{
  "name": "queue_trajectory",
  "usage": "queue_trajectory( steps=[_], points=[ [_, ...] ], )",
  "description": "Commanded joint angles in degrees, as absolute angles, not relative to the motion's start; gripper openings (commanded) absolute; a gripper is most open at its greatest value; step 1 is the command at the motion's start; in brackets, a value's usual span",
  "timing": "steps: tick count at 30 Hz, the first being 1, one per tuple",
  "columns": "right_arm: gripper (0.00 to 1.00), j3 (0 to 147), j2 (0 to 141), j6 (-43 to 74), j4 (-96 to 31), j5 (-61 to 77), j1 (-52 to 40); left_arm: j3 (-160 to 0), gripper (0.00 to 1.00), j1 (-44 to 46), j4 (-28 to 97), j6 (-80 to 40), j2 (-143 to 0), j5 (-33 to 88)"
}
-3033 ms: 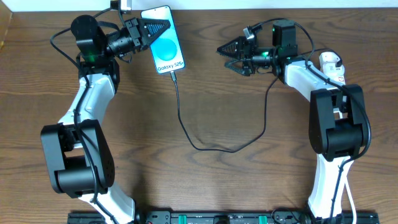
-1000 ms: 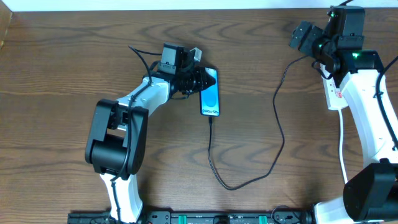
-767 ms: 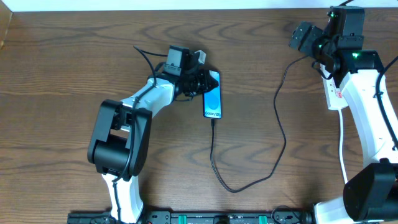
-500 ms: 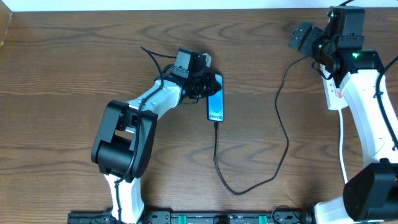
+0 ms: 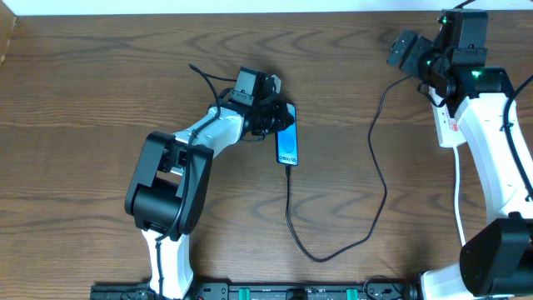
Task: Plug charger to phone and switch on socket
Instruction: 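Set the phone flat on the table and open the left gripper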
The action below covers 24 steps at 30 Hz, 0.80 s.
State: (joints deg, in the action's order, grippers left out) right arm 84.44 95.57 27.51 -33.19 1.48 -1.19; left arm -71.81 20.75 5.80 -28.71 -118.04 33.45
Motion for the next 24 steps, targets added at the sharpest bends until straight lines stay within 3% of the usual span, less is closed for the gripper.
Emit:
queue_trajectory(
  steps=[1, 19, 24],
  points=[
    [0.99, 84.64, 94.83, 26.48, -33.26, 0.78, -1.21, -72.42, 0.08, 20.95, 5.76, -29.45, -119.04, 33.34],
    [0.99, 84.64, 94.83, 26.48, -33.71, 0.78, -1.21, -72.42, 0.14, 20.97, 5.98, -30.72, -119.92, 33.32],
    [0.99, 84.64, 94.83, 26.48, -34.04, 0.75, -1.21, -72.42, 0.28, 20.97, 6.0, -30.72, -119.92, 33.32]
  ],
)
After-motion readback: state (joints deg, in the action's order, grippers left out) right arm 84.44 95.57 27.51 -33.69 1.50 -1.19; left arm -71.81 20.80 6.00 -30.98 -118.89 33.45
